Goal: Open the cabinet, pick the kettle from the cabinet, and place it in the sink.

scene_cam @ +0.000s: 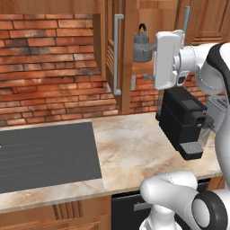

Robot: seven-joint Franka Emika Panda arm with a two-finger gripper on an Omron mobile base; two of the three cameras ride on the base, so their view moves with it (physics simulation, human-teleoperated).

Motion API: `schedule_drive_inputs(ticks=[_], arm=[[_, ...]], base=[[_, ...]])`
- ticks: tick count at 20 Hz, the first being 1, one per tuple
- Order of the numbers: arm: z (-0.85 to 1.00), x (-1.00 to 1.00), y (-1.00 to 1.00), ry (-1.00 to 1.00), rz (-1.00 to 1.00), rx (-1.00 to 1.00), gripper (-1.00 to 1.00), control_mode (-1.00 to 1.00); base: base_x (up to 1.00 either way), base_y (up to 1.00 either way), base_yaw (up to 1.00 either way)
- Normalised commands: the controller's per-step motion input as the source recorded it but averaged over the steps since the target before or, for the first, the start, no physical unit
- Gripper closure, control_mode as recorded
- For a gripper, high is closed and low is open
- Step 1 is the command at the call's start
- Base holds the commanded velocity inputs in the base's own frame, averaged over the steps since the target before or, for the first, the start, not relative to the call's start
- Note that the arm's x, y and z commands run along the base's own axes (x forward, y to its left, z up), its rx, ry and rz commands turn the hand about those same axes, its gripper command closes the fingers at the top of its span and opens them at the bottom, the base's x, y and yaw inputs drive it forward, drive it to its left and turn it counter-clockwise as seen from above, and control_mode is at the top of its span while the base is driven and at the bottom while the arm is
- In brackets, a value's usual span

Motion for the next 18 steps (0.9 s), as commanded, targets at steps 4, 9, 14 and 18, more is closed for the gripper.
schedule_drive_inputs(ticks=[4,9,14,18], arm=[[0.04,-0.09,-0.5,0.0,-0.04,-0.08,-1.0,-1.0],[0.04,-0.06,-0.5,0.0,-0.09,-0.11,-1.0,-1.0],[0.01,-0.05,-0.46,-0.04,-0.19,-0.19,-1.0,-1.0],[0.0,-0.08,-0.43,-0.11,-0.18,-0.21,-1.0,-1.0]], base=[[0.0,0.0,0.0],[0.0,0.0,0.0],[0.0,0.0,0.0],[0.0,0.0,0.0]])
